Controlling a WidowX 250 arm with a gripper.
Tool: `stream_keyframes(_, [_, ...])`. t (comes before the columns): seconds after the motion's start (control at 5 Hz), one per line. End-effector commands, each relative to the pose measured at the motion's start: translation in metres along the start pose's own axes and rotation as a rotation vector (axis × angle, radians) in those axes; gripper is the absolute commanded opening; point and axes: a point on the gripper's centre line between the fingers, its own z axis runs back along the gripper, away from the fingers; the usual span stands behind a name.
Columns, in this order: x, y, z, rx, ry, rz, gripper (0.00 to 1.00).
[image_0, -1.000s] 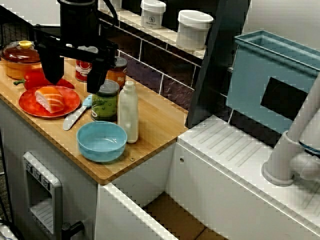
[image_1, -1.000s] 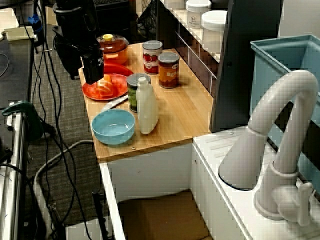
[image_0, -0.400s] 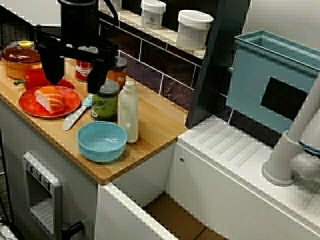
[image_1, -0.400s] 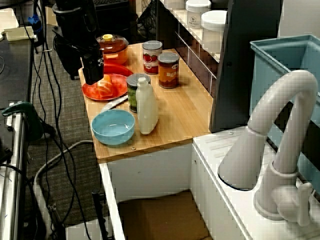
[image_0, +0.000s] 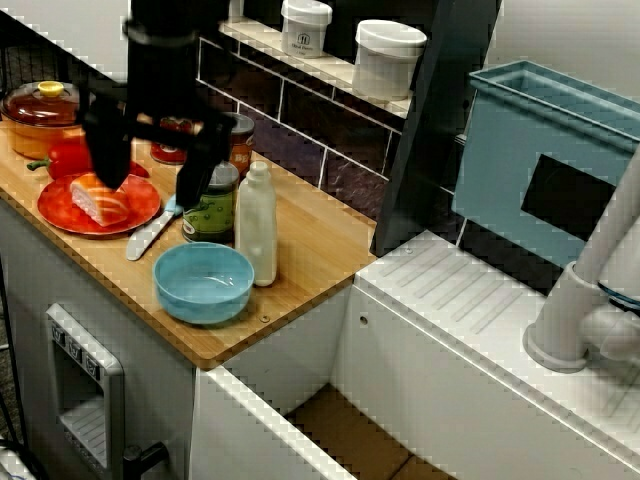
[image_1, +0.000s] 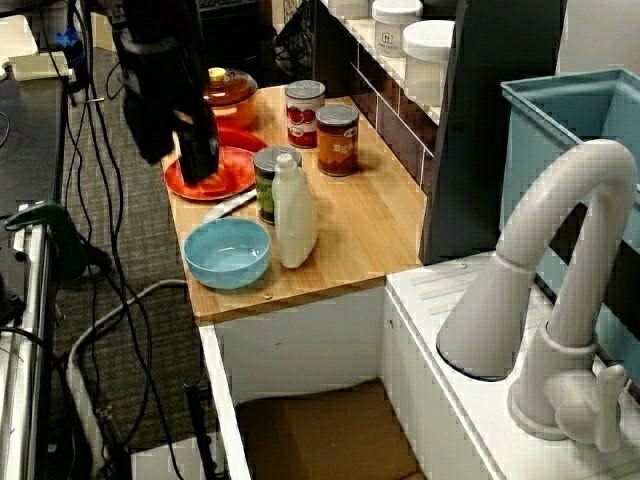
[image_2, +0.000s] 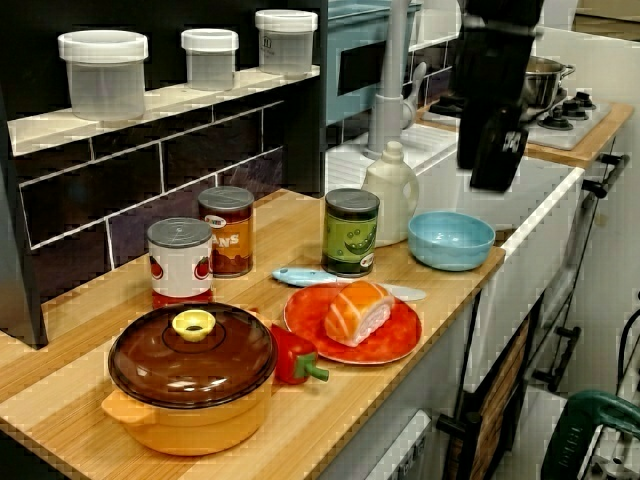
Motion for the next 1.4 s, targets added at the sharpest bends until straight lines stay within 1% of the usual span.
stream_keyframes(0.0, [0.014, 0.008, -0.012, -0.005, -0.016, 0.047, 1.00])
stream_keyframes(0.2, [0.016, 0.008, -0.014, -0.013, -0.013, 0.058, 1.00])
stream_keyframes(0.4, [0.015, 0.008, -0.017, -0.028, -0.014, 0.066, 1.00])
stream_keyframes(0.6, [0.009, 0.007, -0.027, -0.034, -0.017, 0.071, 1.00])
stream_keyframes(0.8, [0.004, 0.002, -0.036, -0.027, -0.041, 0.070, 1.00])
stream_keyframes(1.0, [0.007, -0.003, -0.042, -0.029, -0.047, 0.093, 1.00])
stream_keyframes(1.2, [0.007, -0.009, -0.050, -0.017, -0.042, 0.115, 1.00])
